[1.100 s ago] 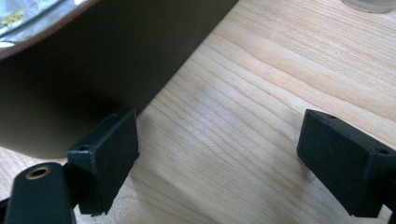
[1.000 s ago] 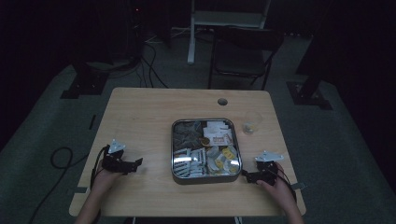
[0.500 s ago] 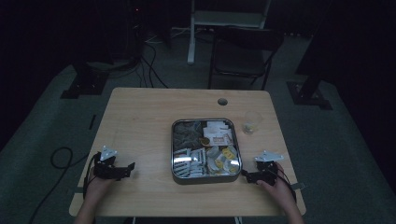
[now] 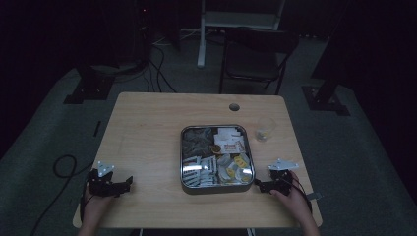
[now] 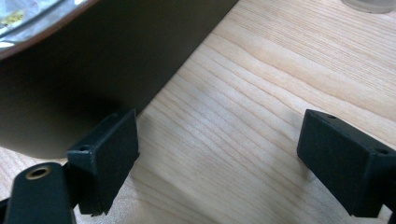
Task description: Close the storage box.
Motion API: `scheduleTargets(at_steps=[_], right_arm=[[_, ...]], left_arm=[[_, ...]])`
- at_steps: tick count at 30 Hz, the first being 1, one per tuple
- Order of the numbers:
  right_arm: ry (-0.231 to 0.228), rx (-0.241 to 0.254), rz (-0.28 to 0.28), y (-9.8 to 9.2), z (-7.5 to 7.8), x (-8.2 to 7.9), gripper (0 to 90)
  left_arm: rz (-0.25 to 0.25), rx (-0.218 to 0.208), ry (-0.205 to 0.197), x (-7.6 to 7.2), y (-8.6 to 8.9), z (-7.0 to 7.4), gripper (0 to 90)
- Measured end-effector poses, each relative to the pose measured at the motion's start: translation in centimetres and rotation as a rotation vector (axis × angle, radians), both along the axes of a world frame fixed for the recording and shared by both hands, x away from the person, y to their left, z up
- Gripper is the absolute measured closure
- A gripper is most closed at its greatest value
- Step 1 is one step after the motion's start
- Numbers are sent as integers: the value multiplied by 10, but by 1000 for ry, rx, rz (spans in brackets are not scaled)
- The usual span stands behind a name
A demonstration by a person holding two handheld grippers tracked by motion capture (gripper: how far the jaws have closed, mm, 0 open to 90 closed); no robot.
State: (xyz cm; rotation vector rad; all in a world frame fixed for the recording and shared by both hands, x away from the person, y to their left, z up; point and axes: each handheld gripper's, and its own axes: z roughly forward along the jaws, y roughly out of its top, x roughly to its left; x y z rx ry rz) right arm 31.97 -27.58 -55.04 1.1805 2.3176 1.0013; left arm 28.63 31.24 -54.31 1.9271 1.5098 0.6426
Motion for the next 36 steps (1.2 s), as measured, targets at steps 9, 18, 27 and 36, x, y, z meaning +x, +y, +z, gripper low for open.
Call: scheduleTargets(at_steps=[9, 18, 27, 36], right_arm=[[0, 0, 0, 0, 0, 0, 122], [0, 0, -8, 0, 0, 0, 121], [0, 1, -13, 0, 0, 0, 121], [0, 1, -13, 0, 0, 0, 122]], left_arm=[[94, 44, 8, -6, 4, -2, 4], [133, 56, 11, -7, 4, -3, 4], [128, 7, 37, -4, 7, -3, 4], [128, 7, 36, -4, 7, -3, 4]])
